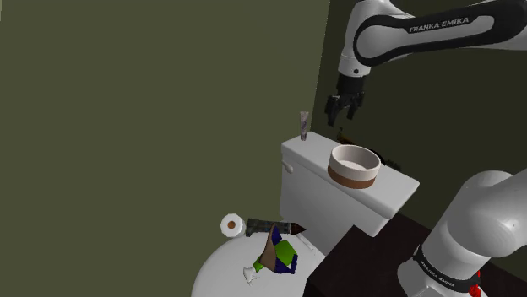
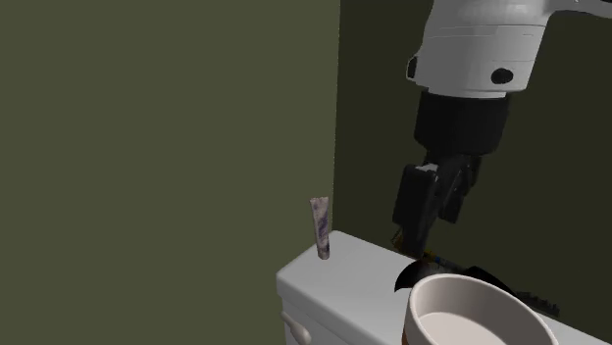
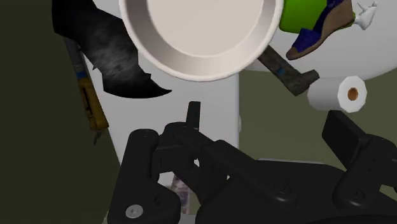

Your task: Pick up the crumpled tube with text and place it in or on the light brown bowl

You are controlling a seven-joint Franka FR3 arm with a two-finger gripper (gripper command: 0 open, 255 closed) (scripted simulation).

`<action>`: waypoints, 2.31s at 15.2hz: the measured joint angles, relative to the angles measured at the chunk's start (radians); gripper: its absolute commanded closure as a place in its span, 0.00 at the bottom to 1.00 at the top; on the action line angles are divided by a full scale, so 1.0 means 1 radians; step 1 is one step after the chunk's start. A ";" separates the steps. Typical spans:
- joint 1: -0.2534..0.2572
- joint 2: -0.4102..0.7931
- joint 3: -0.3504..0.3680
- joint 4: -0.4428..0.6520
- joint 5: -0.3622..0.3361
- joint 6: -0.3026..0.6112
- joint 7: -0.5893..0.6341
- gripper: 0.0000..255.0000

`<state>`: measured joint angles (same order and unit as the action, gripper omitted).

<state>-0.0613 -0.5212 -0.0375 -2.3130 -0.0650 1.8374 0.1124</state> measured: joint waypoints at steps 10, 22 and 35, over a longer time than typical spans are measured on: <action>-0.035 0.330 -0.048 0.232 0.006 0.188 0.013 0.00; -0.073 0.652 -0.088 0.524 0.055 0.301 0.007 0.00; -0.075 0.689 -0.088 0.501 0.061 0.363 0.005 1.00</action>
<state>-0.1366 0.1681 -0.1255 -1.8122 -0.0044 2.2001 0.1169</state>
